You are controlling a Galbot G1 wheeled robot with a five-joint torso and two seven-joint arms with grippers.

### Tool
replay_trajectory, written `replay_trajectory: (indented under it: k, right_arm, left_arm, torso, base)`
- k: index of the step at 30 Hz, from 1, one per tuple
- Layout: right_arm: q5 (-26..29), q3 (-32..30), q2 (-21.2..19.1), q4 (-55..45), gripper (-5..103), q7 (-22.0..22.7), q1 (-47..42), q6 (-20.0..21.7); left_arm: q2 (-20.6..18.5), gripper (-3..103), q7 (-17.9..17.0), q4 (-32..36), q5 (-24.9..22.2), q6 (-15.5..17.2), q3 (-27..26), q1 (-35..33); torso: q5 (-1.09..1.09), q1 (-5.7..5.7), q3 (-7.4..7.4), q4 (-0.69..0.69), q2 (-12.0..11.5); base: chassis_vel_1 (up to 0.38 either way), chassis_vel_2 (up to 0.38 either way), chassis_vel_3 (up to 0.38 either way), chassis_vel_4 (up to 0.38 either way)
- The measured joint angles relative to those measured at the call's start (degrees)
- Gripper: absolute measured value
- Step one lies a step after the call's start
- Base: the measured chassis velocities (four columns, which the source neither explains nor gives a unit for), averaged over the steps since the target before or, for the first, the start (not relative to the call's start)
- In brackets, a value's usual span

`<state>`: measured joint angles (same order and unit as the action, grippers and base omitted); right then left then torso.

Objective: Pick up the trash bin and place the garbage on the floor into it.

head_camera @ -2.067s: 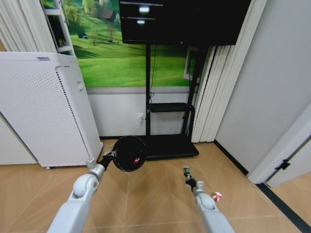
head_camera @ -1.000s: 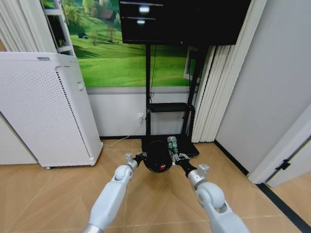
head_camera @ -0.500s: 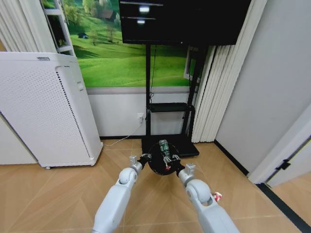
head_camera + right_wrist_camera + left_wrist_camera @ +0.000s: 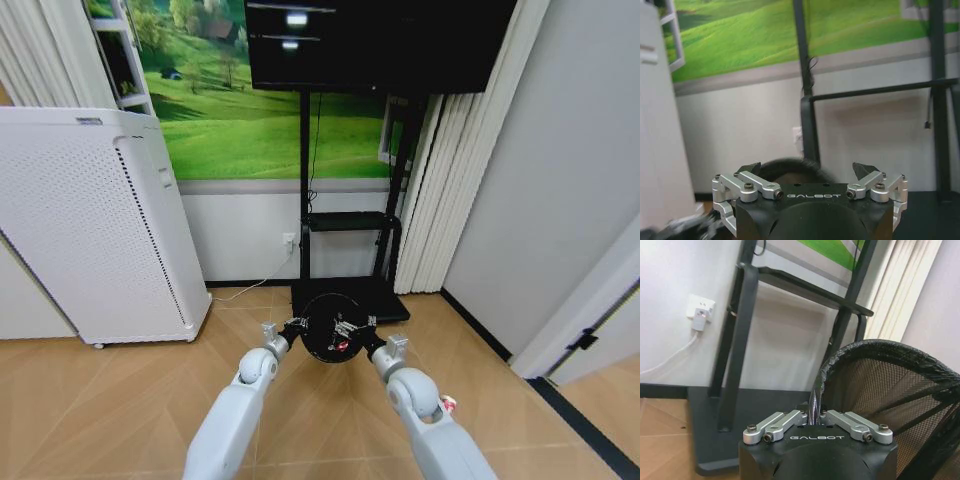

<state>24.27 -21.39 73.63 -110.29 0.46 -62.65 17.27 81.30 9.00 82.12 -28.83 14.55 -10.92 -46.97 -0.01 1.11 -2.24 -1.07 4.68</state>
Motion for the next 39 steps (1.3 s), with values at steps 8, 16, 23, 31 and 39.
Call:
replay_trajectory:
  k: [8, 16, 23, 31, 39]
  right_arm:
    - [1.85, -5.04, 0.17, 0.8, 100, 7.07, 0.88, 0.29]
    - [-3.22, -6.06, 0.27, 9.95, 100, 9.36, -0.04, -2.91]
    - [-6.46, -4.46, 0.29, 17.39, 100, 7.69, 0.91, -4.68]
    - [-6.29, -3.24, -0.47, 17.98, 100, 3.55, 0.43, -2.74]
    - [-5.32, -3.27, -0.56, 17.13, 100, 2.24, -0.02, -2.16]
  left_arm:
    - [-5.68, 3, -1.13, 7.13, 0.71, 0.04, -4.48, -5.21]
    - [-10.65, 3, -1.08, 17.57, 3.42, 0.0, -13.12, -15.26]
    - [-10.65, 3, -0.15, 23.65, 4.7, -0.82, -18.87, -22.24]
    - [-10.2, 3, 0.82, 26.52, 4.53, -1.47, -21.76, -25.95]
    - [-10.09, 3, 0.78, 27.19, 4.6, -1.51, -21.66, -25.97]
  torso:
    - [-0.01, 0.0, 0.0, 0.0, 0.0]
    - [0.0, 0.0, 0.0, 0.01, 0.0]
    - [0.0, 0.0, 0.0, 0.01, 0.0]
    - [0.0, 0.0, 0.0, 0.0, 0.0]
    - [0.0, 0.0, 0.0, 0.0, 0.0]
  base:
    - [0.0, 0.0, 0.0, 0.0]
    - [0.0, 0.0, 0.0, 0.0]
    - [0.0, 0.0, 0.0, 0.0]
    - [0.0, 0.0, 0.0, 0.0]
    - [0.0, 0.0, 0.0, 0.0]
